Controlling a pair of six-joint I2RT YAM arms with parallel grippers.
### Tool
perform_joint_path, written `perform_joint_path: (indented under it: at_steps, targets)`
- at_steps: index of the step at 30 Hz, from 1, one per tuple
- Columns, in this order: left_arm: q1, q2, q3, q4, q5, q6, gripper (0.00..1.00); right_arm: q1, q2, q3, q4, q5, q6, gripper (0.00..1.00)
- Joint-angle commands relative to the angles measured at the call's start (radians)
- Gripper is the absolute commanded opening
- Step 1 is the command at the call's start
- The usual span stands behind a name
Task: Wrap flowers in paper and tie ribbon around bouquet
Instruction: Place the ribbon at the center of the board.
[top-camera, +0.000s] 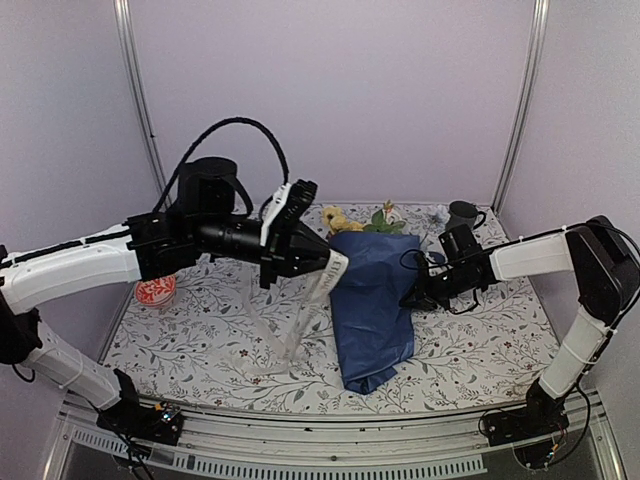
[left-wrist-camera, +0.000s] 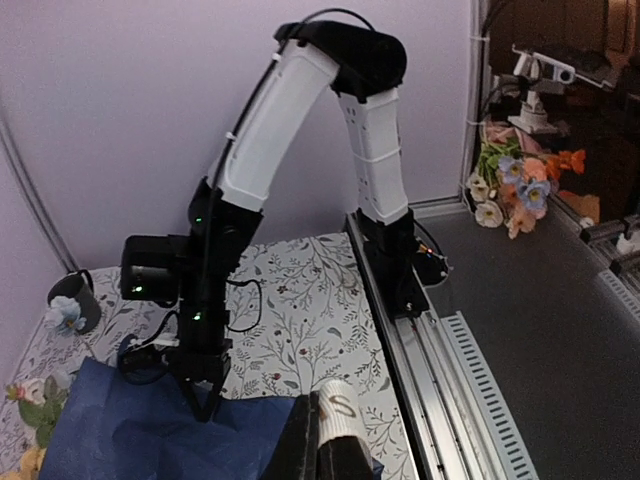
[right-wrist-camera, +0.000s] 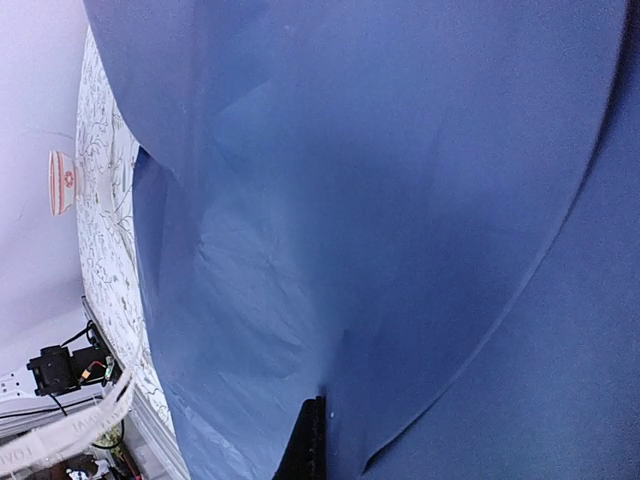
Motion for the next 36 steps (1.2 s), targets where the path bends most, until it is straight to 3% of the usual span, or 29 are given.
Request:
perform_joint_path:
  at_steps: [1, 4, 10, 12, 17, 20, 22, 25, 28, 30, 33, 36]
  targets:
    - [-0.145, 0.059, 0.158, -0.095, 0.012, 0.119, 0.0, -0.004, 0.011, 0.029, -0.018, 0.028, -0.017, 0.0]
    - [-0.15, 0.046, 0.138, -0.059, -0.02, 0.141, 0.0, -0.003, 0.005, 0.03, -0.024, 0.034, -0.022, 0.0]
    - [-0.106, 0.037, 0.06, -0.091, -0.228, 0.079, 0.0, -0.004, 0.02, 0.043, -0.036, 0.039, -0.034, 0.0]
    - [-0.042, 0.046, 0.042, -0.119, -0.345, -0.007, 0.0, -0.004, 0.025, 0.047, -0.037, 0.036, -0.037, 0.0]
    - [0.245, 0.083, 0.033, -0.276, -0.658, -0.282, 0.0, -0.004, 0.024, 0.052, -0.038, 0.035, -0.041, 0.0]
    - [0.359, 0.057, -0.038, -0.249, -0.698, -0.367, 0.02, -0.003, 0.023, 0.054, -0.04, 0.037, -0.04, 0.0]
    - [0.439, 0.038, -0.124, -0.166, -0.666, -0.434, 0.17, -0.004, 0.024, 0.054, -0.041, 0.038, -0.043, 0.0]
    - [0.523, 0.033, -0.229, -0.093, -0.676, -0.519, 0.66, -0.003, 0.025, 0.054, -0.043, 0.037, -0.042, 0.0]
    - [0.522, 0.028, -0.244, -0.096, -0.763, -0.527, 0.87, -0.002, 0.026, 0.054, -0.048, 0.037, -0.046, 0.0]
    - [0.491, 0.01, -0.242, -0.109, -0.846, -0.504, 0.9, -0.003, 0.025, 0.053, -0.05, 0.038, -0.048, 0.0]
    - [0.39, -0.024, -0.242, -0.115, -0.948, -0.443, 0.86, -0.003, 0.025, 0.052, -0.051, 0.04, -0.049, 0.0]
    - [0.242, -0.03, -0.236, -0.128, -0.837, -0.362, 0.69, -0.002, 0.026, 0.054, -0.054, 0.04, -0.047, 0.0]
